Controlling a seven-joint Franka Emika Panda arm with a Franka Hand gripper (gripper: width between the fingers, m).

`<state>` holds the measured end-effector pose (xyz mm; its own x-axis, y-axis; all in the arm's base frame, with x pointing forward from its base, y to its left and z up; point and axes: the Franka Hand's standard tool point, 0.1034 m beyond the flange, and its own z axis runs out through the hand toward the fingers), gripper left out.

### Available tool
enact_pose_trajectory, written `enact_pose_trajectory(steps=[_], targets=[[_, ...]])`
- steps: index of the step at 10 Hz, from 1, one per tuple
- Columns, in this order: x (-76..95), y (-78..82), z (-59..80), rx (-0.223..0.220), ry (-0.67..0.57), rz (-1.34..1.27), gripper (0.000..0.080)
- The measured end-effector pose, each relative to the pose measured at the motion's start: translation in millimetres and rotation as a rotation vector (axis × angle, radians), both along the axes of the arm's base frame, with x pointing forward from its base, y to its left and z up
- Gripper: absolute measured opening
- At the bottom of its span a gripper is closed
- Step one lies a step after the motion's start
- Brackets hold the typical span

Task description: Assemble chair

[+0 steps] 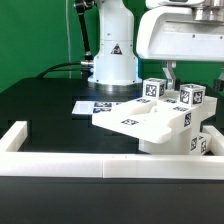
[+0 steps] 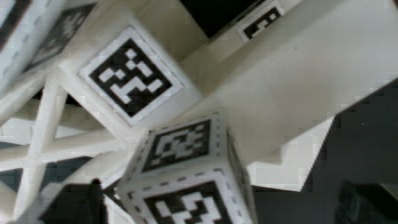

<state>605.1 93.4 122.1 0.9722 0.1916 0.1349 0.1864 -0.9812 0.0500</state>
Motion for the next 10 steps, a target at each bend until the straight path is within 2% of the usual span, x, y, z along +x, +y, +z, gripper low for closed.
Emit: enact_pose_trajectory(steps=[3, 5, 10], targets=[[0.5, -1.1, 0.5, 0.000, 0.000, -0.007, 0.0646], [0.6, -1.9, 0.5, 0.000, -0.001, -0.008, 0.0308], [0.6, -2.0, 0.5, 0.018, -0.003, -0.127, 0.0286]])
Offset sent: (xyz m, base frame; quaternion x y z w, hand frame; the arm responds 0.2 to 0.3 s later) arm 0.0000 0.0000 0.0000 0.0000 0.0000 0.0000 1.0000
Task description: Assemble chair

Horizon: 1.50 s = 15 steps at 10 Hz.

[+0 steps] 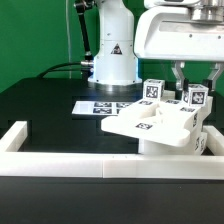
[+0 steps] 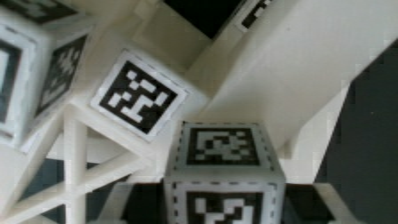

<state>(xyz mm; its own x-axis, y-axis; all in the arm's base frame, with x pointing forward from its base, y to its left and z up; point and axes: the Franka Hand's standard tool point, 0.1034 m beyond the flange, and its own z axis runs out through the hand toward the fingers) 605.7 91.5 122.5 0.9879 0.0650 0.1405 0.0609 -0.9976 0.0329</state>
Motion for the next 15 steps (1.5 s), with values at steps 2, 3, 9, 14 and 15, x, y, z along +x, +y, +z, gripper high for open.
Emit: enact_pose_trajectory(steps=[2, 3, 9, 14, 15], targets=[[0.0, 0.0, -0.1, 0.012, -0.002, -0.080, 0.0286], [0.0, 0.0, -0.1, 0.021, -0.003, -0.137, 0.0287], [0.2, 0.8, -0.2, 0.077, -0.014, -0.526, 0.0288], [1.3, -1.7, -1.7, 0.121, -0.024, -0.794, 0.0288], [2.1, -2.7, -1.9, 0.141, -0.029, -0.877, 0.0288]])
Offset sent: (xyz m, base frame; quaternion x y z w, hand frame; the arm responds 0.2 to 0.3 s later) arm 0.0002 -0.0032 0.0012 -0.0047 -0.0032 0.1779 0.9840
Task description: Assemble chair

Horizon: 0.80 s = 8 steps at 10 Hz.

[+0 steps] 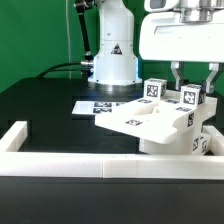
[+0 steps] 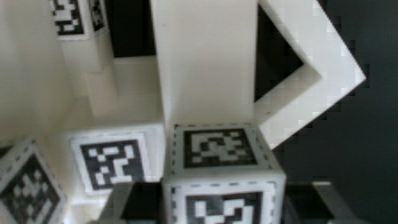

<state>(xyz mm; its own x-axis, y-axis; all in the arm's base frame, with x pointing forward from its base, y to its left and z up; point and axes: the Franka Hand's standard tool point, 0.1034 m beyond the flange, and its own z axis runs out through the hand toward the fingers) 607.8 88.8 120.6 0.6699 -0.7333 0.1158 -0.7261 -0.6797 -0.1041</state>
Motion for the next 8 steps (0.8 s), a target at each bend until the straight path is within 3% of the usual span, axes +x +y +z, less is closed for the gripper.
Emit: enact_pose_trajectory(steps=[3, 5, 6, 7, 8], targets=[[0.5, -4.7, 0.2, 0.034, -0.002, -0.159, 0.0288], [0.4, -5.5, 0.2, 0.035, -0.002, -0.167, 0.0288], [0.4, -5.1, 1.2, 0.035, -0.002, -0.158, 0.0393], [0.9, -4.2, 6.8, 0.039, -0.007, -0.149, 0.0393], [0.7, -3.4, 16.0, 0.048, -0.017, -0.138, 0.0568]])
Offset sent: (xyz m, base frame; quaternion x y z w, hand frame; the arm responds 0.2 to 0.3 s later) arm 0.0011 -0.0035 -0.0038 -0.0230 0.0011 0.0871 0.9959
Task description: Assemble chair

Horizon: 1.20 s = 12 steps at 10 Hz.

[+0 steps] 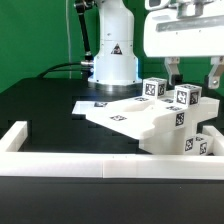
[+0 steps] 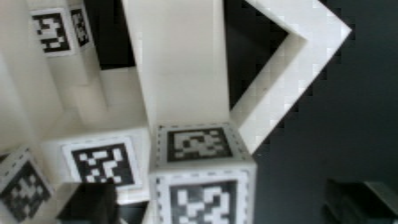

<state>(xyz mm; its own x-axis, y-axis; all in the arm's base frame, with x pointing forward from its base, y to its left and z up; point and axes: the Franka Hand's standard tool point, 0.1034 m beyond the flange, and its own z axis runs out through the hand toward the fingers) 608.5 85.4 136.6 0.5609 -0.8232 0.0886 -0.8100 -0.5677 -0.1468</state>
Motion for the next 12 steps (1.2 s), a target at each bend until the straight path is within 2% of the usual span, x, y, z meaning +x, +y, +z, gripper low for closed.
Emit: enact_pose_trajectory(steps=[1, 4, 6, 12], targets=[[-1.5, 0.7, 10.2, 0.010, -0.011, 0.007, 0.0635], [-3.5, 4.2, 41.7, 0.042, -0.037, 0.015, 0.0649], [-4.0, 3.8, 37.2, 0.037, -0.034, 0.015, 0.0649], [-4.0, 3.8, 36.9, 0.037, -0.033, 0.015, 0.0649]])
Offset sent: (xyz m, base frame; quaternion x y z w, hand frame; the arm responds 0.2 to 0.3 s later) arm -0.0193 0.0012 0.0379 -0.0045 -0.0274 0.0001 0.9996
